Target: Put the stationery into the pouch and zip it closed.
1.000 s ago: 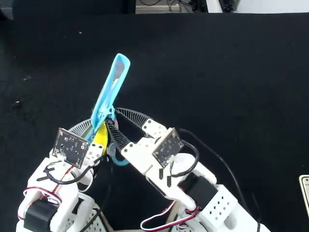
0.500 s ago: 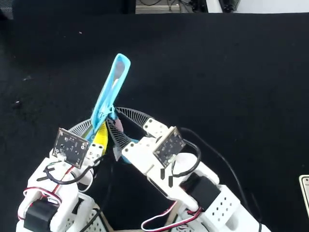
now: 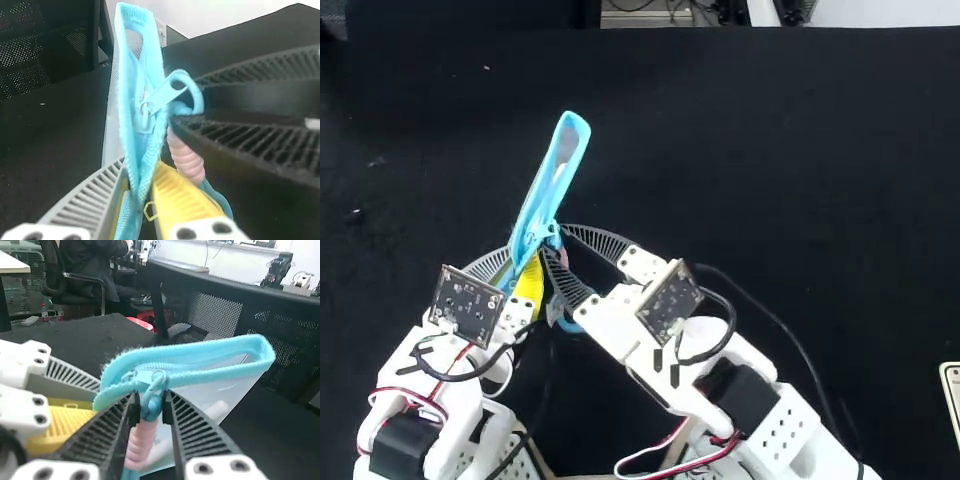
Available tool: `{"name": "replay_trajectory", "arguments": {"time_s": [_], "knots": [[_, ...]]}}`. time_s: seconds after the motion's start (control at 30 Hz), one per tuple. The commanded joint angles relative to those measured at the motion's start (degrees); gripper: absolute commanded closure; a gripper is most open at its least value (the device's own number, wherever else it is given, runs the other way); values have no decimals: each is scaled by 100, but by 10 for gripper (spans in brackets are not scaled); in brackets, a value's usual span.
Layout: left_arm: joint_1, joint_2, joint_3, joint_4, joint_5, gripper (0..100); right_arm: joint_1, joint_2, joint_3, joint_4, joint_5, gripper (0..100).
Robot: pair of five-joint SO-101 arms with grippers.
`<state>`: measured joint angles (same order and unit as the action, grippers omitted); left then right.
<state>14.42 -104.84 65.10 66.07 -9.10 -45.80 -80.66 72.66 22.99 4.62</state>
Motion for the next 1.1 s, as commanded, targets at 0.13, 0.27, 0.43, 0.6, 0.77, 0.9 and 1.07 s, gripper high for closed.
{"name": "replay_trajectory", "arguments": {"time_s": [0.13, 0.27, 0.43, 0.6, 0.77, 0.9, 1.07], "knots": [[31, 44, -84, -26, -18, 970, 97, -57, -409, 26, -35, 913], [31, 44, -84, -26, -18, 970, 114, -57, -409, 26, -220, 883], [31, 44, -84, -26, -18, 970, 308, -57, -409, 26, -404, 881], [31, 44, -84, -26, -18, 970, 308, -48, -391, 26, -404, 881], [31, 44, -84, -26, -18, 970, 290, -48, -409, 26, -387, 882], [31, 44, -84, -26, -18, 970, 281, -57, -409, 26, -132, 901], [31, 44, -48, -26, -18, 970, 281, -57, -391, -97, 334, 937]]}}
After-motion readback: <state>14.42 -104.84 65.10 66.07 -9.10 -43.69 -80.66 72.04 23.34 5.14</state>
